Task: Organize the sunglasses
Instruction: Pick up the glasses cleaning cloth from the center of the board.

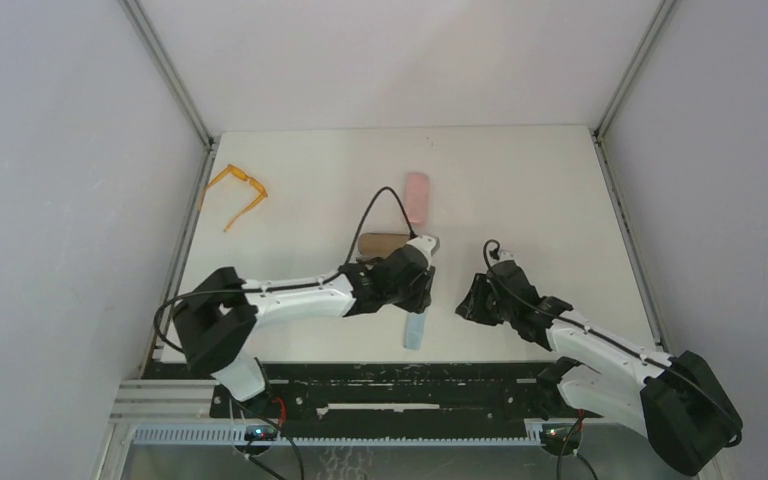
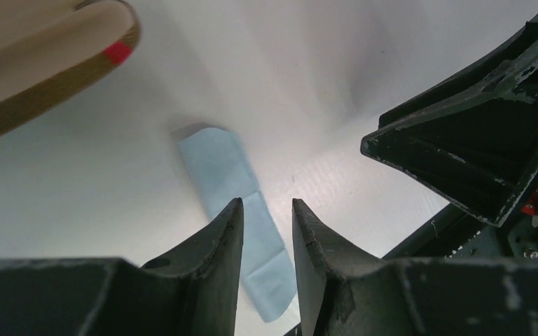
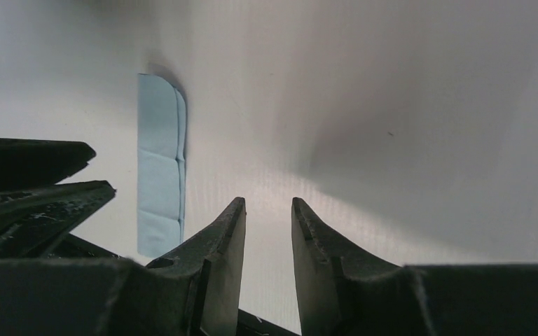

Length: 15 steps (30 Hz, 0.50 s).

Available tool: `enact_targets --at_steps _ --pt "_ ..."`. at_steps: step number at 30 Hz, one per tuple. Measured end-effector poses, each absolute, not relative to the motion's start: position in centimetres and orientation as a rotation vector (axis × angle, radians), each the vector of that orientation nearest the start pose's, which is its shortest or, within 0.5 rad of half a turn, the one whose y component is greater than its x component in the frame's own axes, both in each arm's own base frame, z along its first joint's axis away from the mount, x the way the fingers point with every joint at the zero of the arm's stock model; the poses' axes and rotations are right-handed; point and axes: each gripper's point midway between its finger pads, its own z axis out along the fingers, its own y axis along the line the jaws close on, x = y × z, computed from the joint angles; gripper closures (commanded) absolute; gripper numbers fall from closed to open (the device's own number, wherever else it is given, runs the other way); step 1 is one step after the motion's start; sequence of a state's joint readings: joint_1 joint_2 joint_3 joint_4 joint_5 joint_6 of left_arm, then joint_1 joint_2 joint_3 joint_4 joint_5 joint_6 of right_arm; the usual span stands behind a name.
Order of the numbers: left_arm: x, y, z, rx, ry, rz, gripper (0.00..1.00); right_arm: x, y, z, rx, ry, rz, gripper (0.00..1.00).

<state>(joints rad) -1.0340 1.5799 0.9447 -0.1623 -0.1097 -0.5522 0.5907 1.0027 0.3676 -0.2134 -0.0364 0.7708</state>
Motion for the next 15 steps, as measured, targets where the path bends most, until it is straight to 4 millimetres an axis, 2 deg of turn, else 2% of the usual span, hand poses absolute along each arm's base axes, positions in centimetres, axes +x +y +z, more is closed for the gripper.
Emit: enact_targets --at_steps 4,7,15 --pt "20.3 -36.9 6.6 0.595 2.417 -0.564 0.68 18.8 16.4 2.9 0.232 2.520 0.648 0.70" --pt "20.4 -37.4 6.1 0.610 2.427 -0.515 0.69 18.9 16.1 3.2 0.242 2.502 0.664 0.70" --pt "21.4 -35.6 4.6 0.591 2.461 -0.326 0.69 18.9 15.5 3.2 0.255 2.486 0.691 0.70"
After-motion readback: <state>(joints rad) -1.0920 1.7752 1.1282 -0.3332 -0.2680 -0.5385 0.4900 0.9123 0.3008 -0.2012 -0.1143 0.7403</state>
